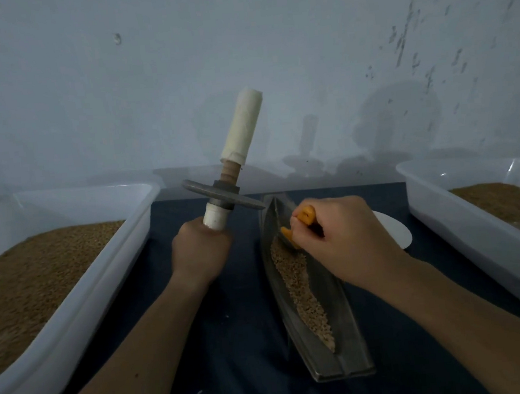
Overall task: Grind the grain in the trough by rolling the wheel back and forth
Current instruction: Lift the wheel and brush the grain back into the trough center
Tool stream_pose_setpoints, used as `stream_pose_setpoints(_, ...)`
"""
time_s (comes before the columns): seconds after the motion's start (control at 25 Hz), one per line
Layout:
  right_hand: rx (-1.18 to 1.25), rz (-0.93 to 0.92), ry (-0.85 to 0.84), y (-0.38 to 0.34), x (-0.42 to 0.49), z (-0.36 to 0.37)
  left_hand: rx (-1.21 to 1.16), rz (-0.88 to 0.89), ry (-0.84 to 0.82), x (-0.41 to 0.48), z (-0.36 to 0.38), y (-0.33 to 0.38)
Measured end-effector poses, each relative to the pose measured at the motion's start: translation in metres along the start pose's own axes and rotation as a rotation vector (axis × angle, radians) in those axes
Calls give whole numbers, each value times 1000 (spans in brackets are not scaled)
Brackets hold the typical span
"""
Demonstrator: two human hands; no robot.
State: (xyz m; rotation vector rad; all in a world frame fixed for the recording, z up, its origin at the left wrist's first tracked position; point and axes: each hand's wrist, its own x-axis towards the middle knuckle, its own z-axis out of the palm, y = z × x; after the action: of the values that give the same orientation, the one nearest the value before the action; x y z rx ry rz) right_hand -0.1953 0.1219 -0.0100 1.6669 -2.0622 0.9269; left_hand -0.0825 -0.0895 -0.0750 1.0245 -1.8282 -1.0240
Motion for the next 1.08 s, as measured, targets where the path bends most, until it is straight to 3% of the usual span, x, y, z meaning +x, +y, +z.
stream_pose_setpoints(0.16, -43, -1, 138, -4, 15, -5, -2, -4, -4, 1, 0, -1)
stream_pose_setpoints(0.6, 7, 41, -16, -16, 3, -14, -36, -5, -23, 3, 0, -3)
stream_pose_setpoints(0.84, 126, 24, 138, -53, -15, -83, -21, -2, -14, 4, 1, -4)
stream_pose_setpoints(1.08, 78, 13, 69, -78, -42, -97, -35, 9, -17, 6, 3, -6)
